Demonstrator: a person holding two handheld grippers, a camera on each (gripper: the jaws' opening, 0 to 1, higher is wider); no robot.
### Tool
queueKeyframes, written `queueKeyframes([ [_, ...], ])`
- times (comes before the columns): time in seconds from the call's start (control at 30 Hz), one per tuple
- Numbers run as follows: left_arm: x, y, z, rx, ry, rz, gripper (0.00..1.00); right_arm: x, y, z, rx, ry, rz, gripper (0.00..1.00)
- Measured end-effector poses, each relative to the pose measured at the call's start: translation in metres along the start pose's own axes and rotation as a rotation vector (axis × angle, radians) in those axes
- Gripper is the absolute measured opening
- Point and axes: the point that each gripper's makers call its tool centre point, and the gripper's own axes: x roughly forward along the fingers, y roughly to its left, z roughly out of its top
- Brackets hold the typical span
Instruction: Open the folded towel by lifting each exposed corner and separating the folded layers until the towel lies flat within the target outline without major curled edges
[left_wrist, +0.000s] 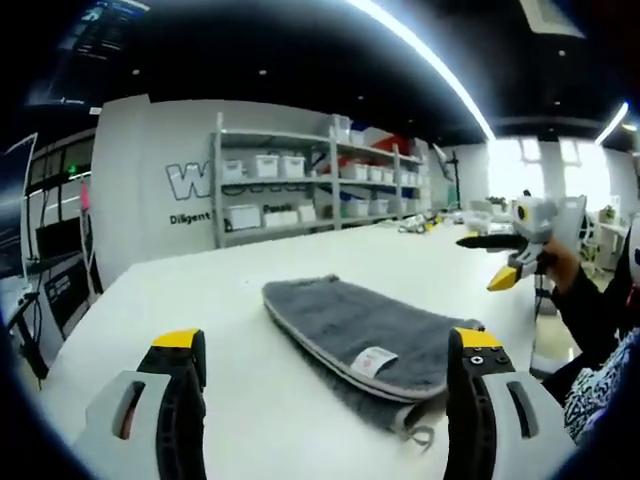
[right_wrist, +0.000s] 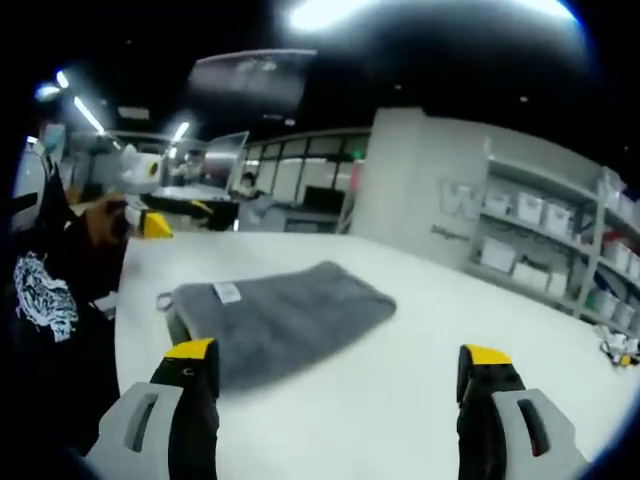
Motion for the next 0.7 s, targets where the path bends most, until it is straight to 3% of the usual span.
queueKeyframes([
  [0.07, 0.000, -0.008, -0.008, -0.049, 0.011, -0.023, 0.98, -0.002, -0.001, -0.001, -0.005, 0.004, -0.002, 1.00],
  [0.1, 0.000, -0.018, -0.017, -0.096, 0.024, -0.067, 0.98, -0.003, -0.003, 0.000, -0.010, 0.004, -0.003, 1.00],
  [0.2, -0.001, -0.039, -0.018, -0.317, -0.031, -0.142, 0.96, -0.007, -0.007, 0.000, -0.015, 0.003, -0.016, 1.00],
  [0.27, -0.001, -0.056, -0.018, -0.414, -0.045, -0.209, 0.98, -0.008, -0.009, 0.001, -0.015, 0.001, -0.024, 1.00],
  [0.4, 0.007, -0.061, -0.025, -0.390, -0.015, -0.190, 0.97, -0.009, -0.009, 0.004, -0.020, -0.003, -0.026, 1.00],
  [0.53, 0.012, -0.065, -0.032, -0.419, 0.008, -0.197, 0.92, -0.011, -0.005, 0.006, -0.033, -0.005, -0.016, 1.00],
  [0.7, 0.016, -0.072, -0.042, -0.570, 0.019, -0.172, 0.91, -0.011, -0.005, 0.010, -0.033, -0.014, -0.020, 1.00],
])
